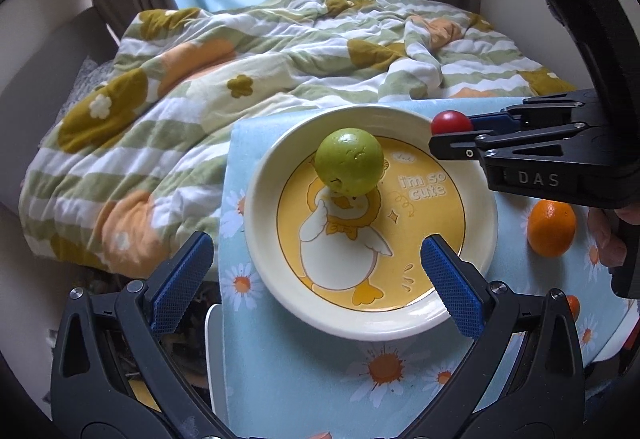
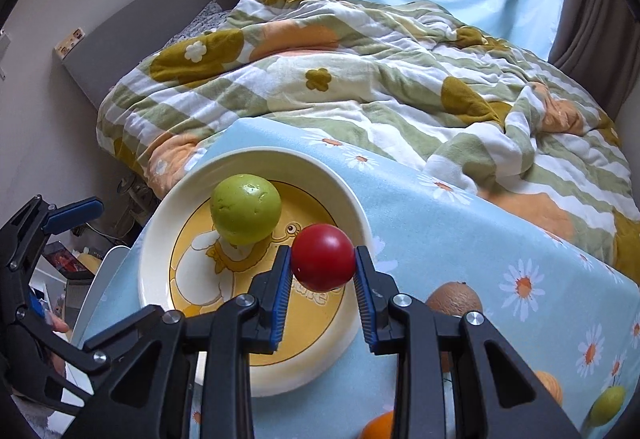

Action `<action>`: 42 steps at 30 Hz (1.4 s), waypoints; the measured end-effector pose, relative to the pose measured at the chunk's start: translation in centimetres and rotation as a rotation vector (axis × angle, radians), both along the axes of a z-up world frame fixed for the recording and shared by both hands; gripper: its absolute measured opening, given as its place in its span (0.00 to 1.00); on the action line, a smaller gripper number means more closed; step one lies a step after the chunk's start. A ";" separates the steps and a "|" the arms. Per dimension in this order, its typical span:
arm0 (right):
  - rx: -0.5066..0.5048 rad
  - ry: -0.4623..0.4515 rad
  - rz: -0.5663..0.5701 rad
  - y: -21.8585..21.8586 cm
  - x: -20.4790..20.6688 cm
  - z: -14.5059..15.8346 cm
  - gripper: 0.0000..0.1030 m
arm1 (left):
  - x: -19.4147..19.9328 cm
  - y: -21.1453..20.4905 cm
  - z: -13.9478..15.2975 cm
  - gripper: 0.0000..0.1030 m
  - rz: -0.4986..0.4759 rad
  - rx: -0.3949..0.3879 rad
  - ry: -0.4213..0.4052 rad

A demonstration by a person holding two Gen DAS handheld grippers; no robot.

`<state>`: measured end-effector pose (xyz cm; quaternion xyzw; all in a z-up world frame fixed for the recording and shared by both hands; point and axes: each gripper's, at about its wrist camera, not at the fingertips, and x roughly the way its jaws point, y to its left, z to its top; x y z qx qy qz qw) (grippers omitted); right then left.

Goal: Organize fruits
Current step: 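Lower the red tomato into the bowl beside the apple and open the right tool, then grasp a small mandarin with the left tool while the right tool grasps a large orange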

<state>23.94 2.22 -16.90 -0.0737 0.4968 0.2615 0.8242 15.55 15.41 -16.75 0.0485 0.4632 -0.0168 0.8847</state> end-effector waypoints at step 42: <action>-0.015 -0.126 -0.216 -5.0 -7.2 8.2 1.00 | -3.0 -2.0 7.5 1.00 -0.127 0.003 -0.088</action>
